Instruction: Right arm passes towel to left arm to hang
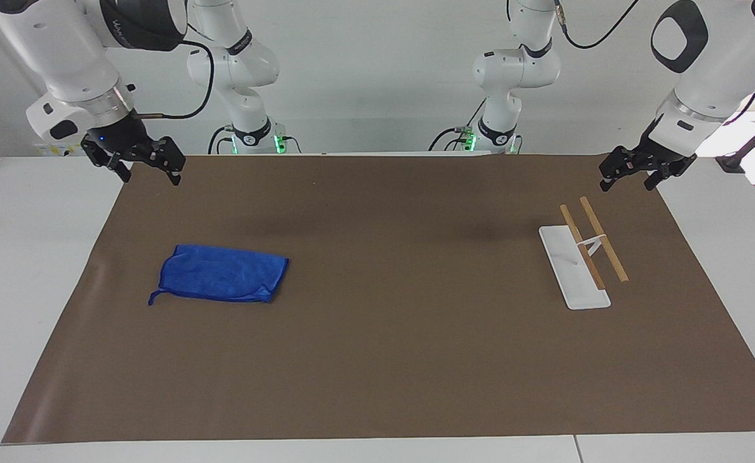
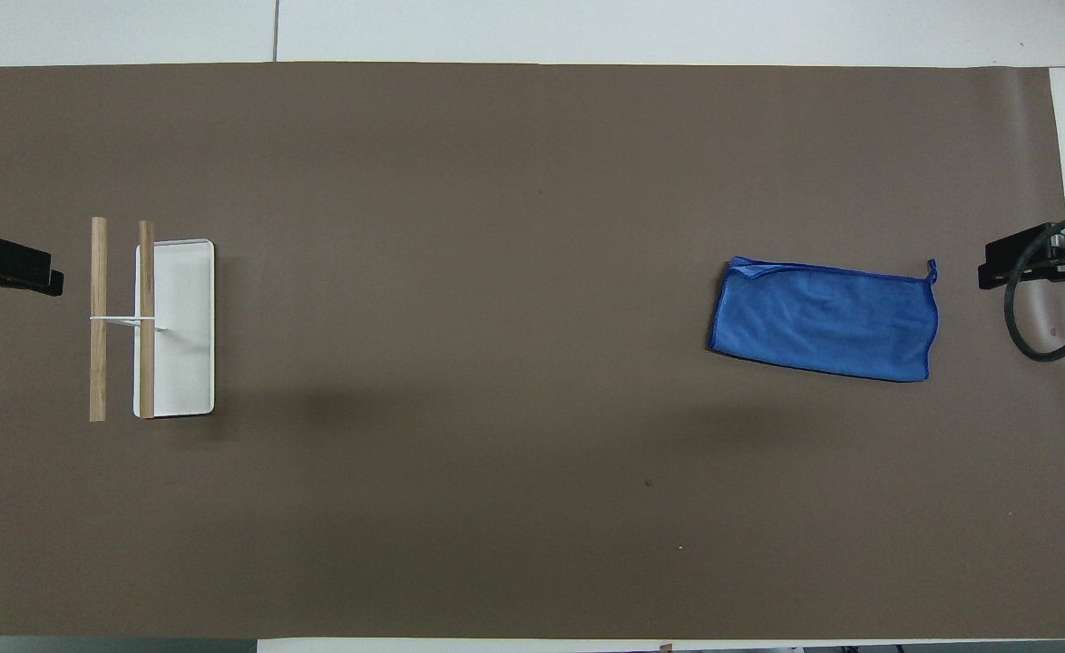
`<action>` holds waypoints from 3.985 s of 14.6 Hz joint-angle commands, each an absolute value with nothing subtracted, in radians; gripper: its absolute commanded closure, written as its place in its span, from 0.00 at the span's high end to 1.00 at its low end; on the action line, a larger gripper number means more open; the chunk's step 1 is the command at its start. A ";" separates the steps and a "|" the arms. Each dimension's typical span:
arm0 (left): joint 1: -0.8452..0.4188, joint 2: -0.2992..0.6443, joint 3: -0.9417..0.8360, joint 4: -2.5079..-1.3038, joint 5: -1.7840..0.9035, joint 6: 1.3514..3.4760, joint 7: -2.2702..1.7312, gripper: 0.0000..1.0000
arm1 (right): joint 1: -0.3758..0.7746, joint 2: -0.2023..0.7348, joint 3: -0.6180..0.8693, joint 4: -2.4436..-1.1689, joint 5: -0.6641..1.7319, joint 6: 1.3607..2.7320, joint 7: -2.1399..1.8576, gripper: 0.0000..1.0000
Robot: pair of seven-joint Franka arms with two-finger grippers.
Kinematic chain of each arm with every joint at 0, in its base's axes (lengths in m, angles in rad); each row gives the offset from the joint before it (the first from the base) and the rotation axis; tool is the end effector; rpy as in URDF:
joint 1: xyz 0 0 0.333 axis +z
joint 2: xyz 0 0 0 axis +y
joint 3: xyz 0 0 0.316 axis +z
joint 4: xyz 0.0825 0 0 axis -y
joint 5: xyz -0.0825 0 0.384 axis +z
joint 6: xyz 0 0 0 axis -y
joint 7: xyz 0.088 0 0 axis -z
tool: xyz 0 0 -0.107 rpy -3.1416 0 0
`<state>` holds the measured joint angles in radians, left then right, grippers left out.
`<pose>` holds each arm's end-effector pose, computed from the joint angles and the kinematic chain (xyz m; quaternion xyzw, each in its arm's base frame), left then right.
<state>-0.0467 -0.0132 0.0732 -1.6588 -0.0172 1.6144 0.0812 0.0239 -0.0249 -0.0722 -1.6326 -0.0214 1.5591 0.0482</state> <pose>0.5519 0.0131 0.5939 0.9995 -0.0268 -0.0151 0.0099 0.5433 -0.0291 0.6081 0.9985 -0.0480 -0.0243 0.0098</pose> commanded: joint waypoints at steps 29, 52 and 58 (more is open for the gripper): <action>-0.038 -0.031 0.071 -1.686 0.005 1.646 0.097 1.00 | -0.011 0.164 -0.064 -2.286 0.000 2.510 -0.123 0.00; -0.058 -0.063 0.063 -1.759 0.002 1.707 0.068 1.00 | 0.421 0.189 -0.031 -1.759 0.731 2.284 0.770 0.00; -0.165 -0.071 0.057 -1.888 -0.084 1.863 -0.295 1.00 | 0.598 0.209 -0.031 -1.749 1.116 2.573 1.049 0.00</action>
